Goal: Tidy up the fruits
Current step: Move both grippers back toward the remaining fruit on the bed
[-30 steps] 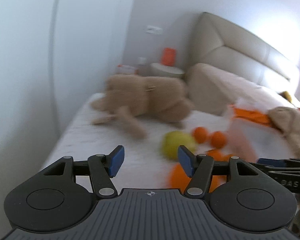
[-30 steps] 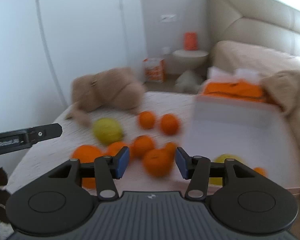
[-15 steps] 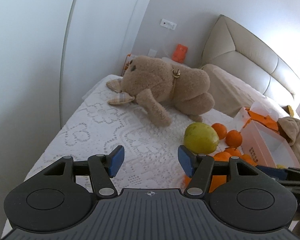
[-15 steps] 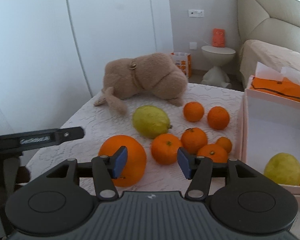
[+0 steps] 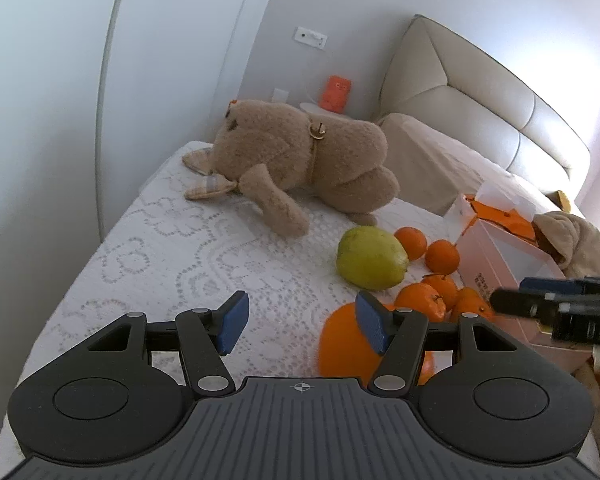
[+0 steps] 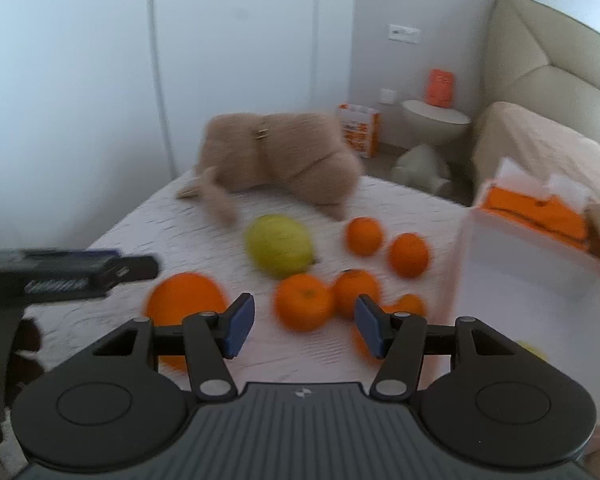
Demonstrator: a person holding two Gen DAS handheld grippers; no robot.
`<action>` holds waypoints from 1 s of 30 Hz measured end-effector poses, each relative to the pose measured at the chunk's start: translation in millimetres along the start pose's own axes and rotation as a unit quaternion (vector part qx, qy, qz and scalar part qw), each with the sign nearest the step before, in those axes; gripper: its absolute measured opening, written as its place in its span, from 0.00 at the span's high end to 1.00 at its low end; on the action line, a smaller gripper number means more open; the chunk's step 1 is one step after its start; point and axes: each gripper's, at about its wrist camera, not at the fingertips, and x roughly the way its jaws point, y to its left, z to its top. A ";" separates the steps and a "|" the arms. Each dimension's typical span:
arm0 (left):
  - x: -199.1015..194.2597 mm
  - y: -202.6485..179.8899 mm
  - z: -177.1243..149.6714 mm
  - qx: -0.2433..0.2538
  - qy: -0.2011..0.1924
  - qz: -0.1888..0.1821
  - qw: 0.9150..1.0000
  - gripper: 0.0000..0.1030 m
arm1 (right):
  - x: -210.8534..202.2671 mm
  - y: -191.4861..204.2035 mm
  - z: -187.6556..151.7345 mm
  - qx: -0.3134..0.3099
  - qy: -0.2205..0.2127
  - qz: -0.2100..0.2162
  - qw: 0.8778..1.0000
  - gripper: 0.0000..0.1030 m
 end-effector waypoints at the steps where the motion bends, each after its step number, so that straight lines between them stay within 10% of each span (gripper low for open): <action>1: -0.3 0.0 -0.2 0.000 -0.001 0.000 1.000 0.38 | 0.0 -5.9 2.6 0.005 0.003 -0.003 1.000 0.46; 30: -17.0 6.3 -4.2 0.019 -0.001 0.022 1.000 0.38 | 79.4 21.6 16.4 0.017 0.070 0.018 0.997 0.45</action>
